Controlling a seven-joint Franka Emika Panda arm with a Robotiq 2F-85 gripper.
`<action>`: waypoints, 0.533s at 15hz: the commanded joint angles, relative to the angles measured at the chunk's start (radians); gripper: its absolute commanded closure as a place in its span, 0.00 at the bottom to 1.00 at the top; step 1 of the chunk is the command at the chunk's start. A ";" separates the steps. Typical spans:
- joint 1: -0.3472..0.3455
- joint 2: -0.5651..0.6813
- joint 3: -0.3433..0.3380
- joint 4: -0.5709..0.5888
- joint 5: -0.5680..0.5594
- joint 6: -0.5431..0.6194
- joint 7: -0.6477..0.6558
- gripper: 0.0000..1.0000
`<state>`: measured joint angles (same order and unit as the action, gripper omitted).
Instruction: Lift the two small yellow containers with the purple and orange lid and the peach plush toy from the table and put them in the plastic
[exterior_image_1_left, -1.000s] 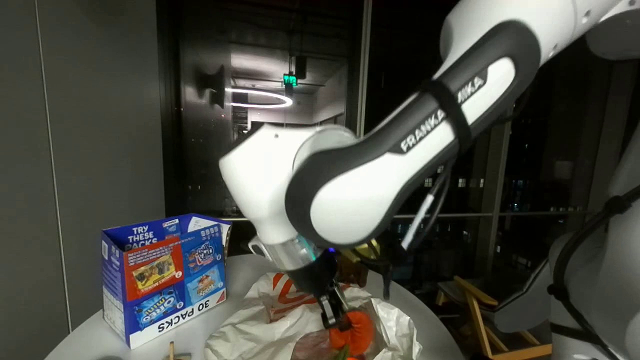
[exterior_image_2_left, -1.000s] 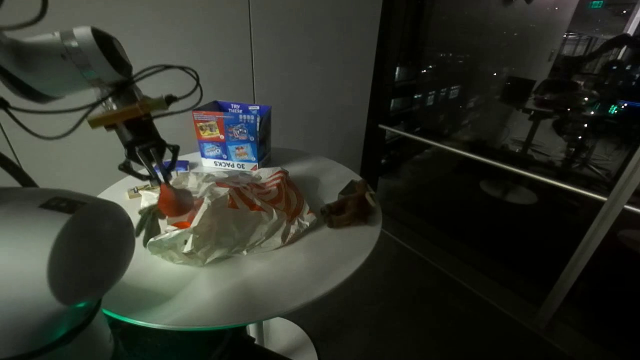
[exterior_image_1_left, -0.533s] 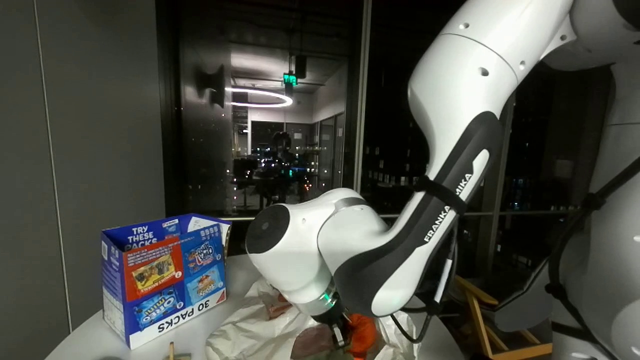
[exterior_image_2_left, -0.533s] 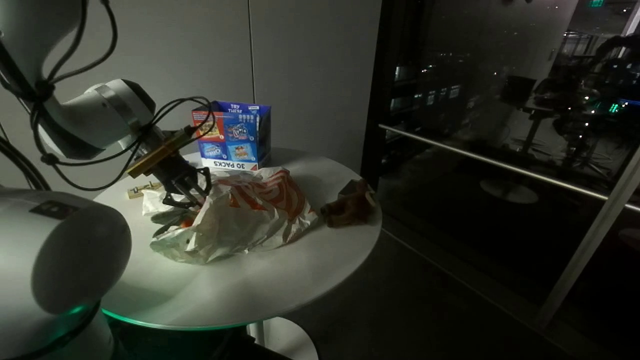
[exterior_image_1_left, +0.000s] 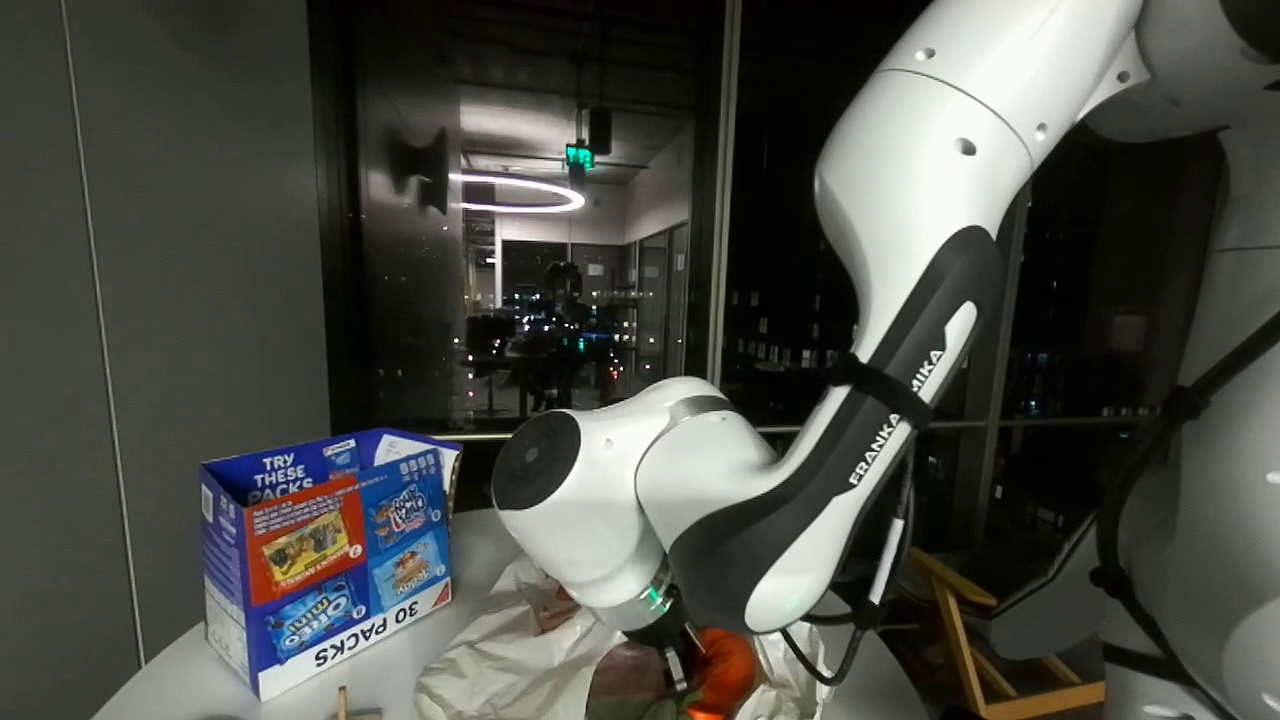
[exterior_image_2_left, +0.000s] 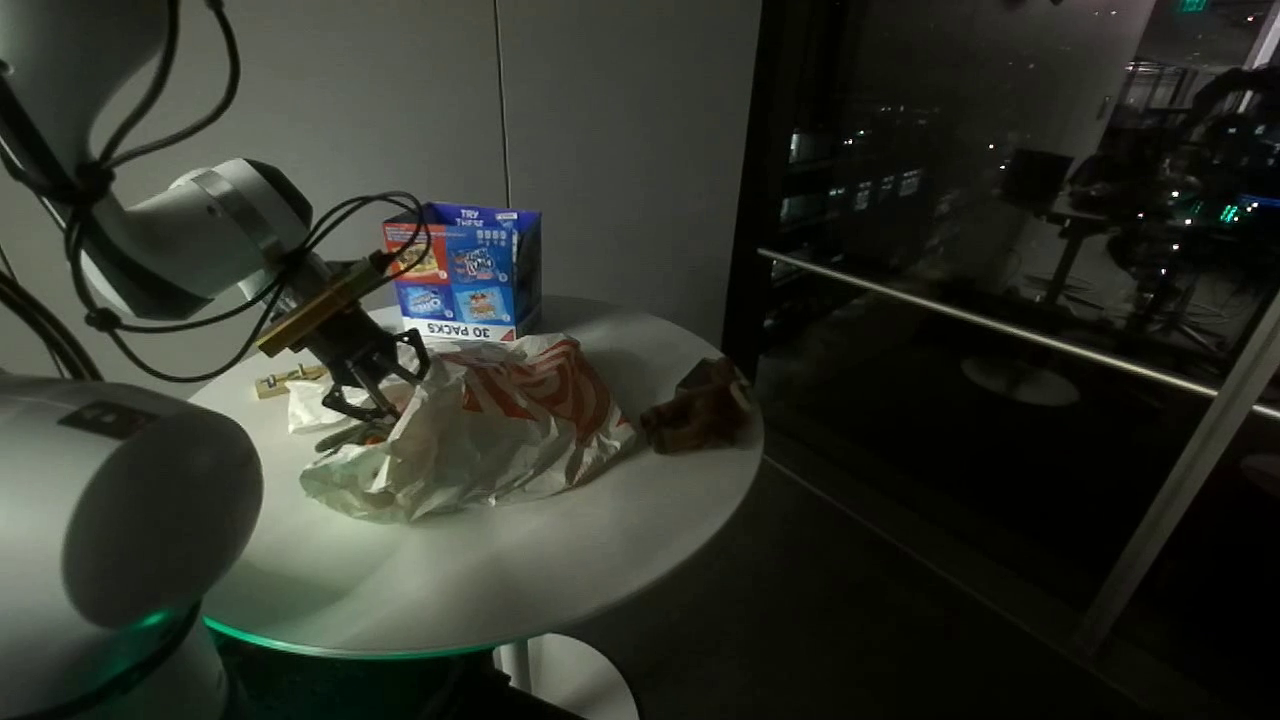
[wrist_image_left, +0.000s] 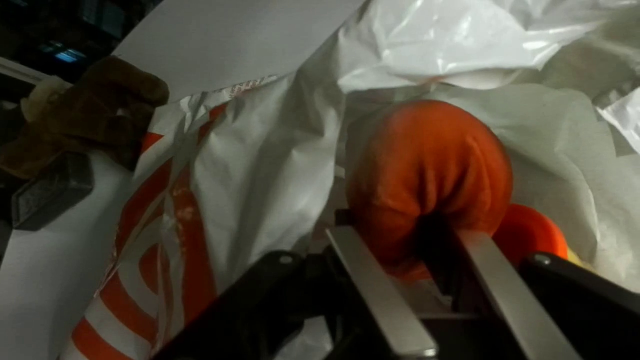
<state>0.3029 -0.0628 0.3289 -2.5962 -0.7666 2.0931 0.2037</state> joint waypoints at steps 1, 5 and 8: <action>0.014 -0.030 0.003 -0.019 0.029 0.027 -0.049 0.34; 0.068 -0.199 0.045 -0.086 0.059 0.046 -0.100 0.05; 0.120 -0.335 0.085 -0.107 0.083 -0.012 -0.086 0.00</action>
<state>0.3746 -0.2130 0.3799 -2.6422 -0.7163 2.1280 0.1354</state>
